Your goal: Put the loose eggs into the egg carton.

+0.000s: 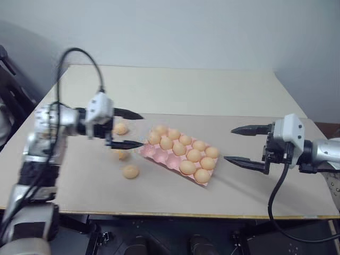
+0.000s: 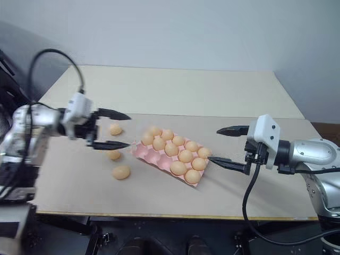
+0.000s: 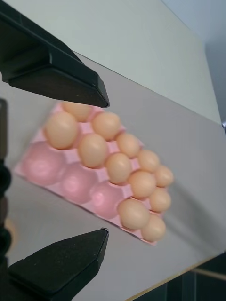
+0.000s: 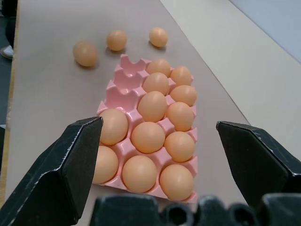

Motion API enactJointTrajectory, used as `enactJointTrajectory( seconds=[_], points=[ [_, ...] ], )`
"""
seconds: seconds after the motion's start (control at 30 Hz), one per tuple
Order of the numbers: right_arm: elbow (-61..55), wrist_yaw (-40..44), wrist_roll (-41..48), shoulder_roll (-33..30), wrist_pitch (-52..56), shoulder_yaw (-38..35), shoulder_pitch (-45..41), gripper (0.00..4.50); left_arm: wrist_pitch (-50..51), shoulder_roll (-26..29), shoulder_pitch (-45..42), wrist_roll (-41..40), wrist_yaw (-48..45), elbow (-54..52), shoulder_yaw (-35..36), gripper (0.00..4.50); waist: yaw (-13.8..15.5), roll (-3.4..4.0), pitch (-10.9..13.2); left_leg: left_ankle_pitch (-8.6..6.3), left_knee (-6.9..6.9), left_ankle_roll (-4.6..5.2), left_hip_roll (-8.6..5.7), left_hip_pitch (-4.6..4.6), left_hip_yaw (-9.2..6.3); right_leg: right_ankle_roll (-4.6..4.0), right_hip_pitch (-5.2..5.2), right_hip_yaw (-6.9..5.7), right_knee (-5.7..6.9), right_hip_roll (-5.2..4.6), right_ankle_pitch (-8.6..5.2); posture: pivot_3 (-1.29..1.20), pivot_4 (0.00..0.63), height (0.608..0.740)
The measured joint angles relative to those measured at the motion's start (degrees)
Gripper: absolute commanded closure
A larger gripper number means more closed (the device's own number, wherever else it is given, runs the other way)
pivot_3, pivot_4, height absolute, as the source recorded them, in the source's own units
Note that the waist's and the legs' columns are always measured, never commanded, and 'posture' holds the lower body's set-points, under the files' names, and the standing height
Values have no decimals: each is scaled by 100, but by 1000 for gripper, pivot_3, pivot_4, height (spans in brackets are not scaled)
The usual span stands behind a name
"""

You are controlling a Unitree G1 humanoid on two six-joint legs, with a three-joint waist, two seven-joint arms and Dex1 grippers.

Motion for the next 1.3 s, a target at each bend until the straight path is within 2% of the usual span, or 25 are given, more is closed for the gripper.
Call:
enactJointTrajectory(
  seconds=[0.17,0.27,0.47,0.67,0.77,0.87,1.0,1.1,1.2,1.3],
  points=[
    [136,364,131,-57,10,40,-55,0,-11,809,1485,-369,-421,-42,1106,36,-7,3,2,-1,-4,0,8,-1,7,-1,-5,-1,-4,0,0,0,150,740],
    [324,647,224,-194,22,8,-15,0,29,1034,2475,-592,-584,-70,1959,36,0,4,3,-1,-4,0,14,0,11,-2,-8,-2,-1,0,0,0,150,740],
    [466,879,227,-273,21,-27,-2,0,199,916,3865,-763,-258,-733,3114,36,64,4,2,-2,-6,-1,15,1,12,-3,-3,-10,-5,-2,-1,0,150,740],
    [559,965,202,-289,5,6,-50,0,377,759,4208,-905,95,-1310,3202,36,61,4,2,-2,-6,-1,14,3,13,-4,-3,-9,-3,-1,0,0,150,740],
    [571,972,197,-292,5,12,-96,0,392,752,4080,-956,201,-1427,3023,36,53,4,2,-3,-9,-1,13,2,13,-3,-3,-8,-5,-1,0,0,150,740],
    [586,970,189,-297,5,12,-95,0,224,752,3731,-797,291,-1421,2522,36,65,4,2,-3,-9,-1,11,2,13,-4,-3,-8,-5,-2,0,0,150,740],
    [551,937,182,-300,7,19,-117,0,-146,753,2822,-288,274,-1310,1324,36,85,4,2,-2,-8,-1,9,2,13,-4,-2,-8,-4,-1,0,0,150,740],
    [534,861,157,-299,6,32,-132,0,-264,577,1829,268,291,-1079,302,36,105,4,2,-2,-7,-1,4,-1,11,-3,-2,-6,-4,-1,0,0,150,740],
    [476,726,109,-298,6,30,-119,0,-301,322,1286,855,364,-901,-577,36,105,4,2,-2,-5,-1,2,-2,12,-3,-3,-2,-5,-1,1,0,150,740],
    [341,648,110,-298,7,-10,-30,0,-443,100,1102,1306,399,-694,-1215,36,48,4,2,-3,-5,0,3,-3,11,-3,-6,4,-4,2,1,0,150,740]
  ],
)
